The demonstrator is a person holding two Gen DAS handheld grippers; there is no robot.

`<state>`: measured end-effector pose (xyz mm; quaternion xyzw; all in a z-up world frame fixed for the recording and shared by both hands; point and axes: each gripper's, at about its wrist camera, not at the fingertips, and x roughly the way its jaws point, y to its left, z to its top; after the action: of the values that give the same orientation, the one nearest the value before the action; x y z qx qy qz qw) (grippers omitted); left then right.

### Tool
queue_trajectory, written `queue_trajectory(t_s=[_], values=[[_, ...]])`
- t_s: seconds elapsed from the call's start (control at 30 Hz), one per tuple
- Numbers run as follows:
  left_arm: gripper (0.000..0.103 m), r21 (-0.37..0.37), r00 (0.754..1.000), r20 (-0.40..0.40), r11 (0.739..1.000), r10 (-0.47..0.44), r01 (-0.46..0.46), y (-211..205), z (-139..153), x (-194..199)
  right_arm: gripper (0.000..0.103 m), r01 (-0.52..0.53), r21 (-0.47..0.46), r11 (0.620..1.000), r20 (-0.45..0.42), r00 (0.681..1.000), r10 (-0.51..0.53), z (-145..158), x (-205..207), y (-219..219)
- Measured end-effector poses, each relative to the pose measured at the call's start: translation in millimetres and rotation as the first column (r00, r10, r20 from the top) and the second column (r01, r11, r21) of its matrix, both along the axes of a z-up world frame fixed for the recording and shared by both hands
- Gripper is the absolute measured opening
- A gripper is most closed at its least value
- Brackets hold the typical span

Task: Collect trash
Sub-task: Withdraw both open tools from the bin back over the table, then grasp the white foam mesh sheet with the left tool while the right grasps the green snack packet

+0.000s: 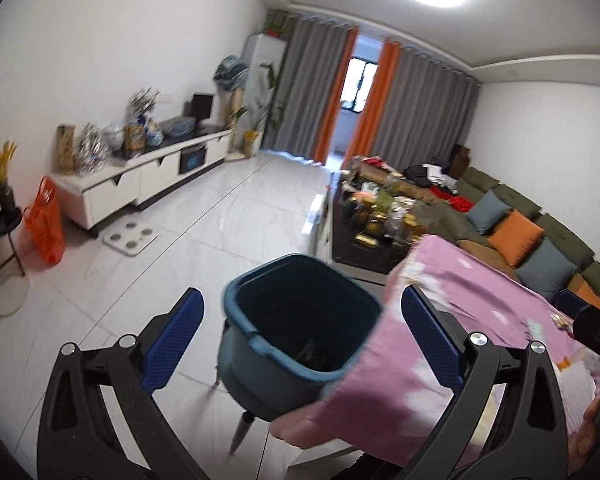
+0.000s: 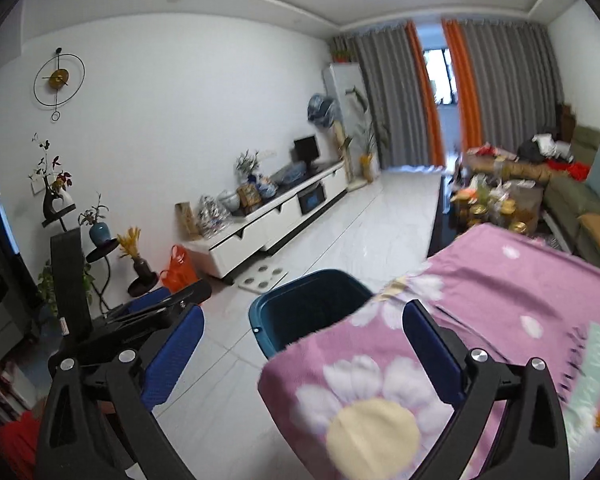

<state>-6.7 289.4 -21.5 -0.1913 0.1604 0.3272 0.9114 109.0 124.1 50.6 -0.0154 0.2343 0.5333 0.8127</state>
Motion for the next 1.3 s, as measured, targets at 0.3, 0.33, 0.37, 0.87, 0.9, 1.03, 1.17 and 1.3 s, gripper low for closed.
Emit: queue_trajectory(t_s=[0.3,0.33,0.37,0.87,0.9,1.03,1.17,1.3], values=[[0.097,0.095,0.945,0.120,0.951,-0.305,0.295,-122,26,8,0.096,0.179,0.126,0.976,0.100,0.976,-0.192,-4,-41,-111],[0.097,0.101,0.936,0.120,0.942,-0.331,0.320,-135,27,10,0.096,0.200,0.135,0.970,0.117,0.969,-0.216,-5,-46,-122],[0.097,0.101,0.927,0.120,0.933,-0.356,0.345,-146,27,12,0.096,0.231,0.139,0.963,0.137,0.959,-0.250,-6,-50,-136],[0.097,0.158,0.760,0.109,0.766,-0.641,0.623,-255,37,41,0.096,0.557,0.160,0.815,0.261,0.772,-0.579,-27,-106,-251],[0.097,0.171,0.745,0.110,0.751,-0.658,0.638,-264,39,38,0.096,0.576,0.161,0.801,0.255,0.760,-0.598,-29,-107,-256],[0.097,0.225,0.709,0.098,0.710,-0.698,0.668,-284,42,42,0.096,0.647,0.157,0.746,0.236,0.709,-0.665,-35,-114,-275],[0.097,0.247,0.680,0.084,0.677,-0.728,0.694,-297,42,49,0.096,0.701,0.158,0.695,0.201,0.666,-0.718,-41,-116,-294],[0.097,0.246,0.657,0.062,0.649,-0.751,0.720,-304,40,58,0.096,0.738,0.160,0.656,0.165,0.635,-0.755,-45,-112,-306]])
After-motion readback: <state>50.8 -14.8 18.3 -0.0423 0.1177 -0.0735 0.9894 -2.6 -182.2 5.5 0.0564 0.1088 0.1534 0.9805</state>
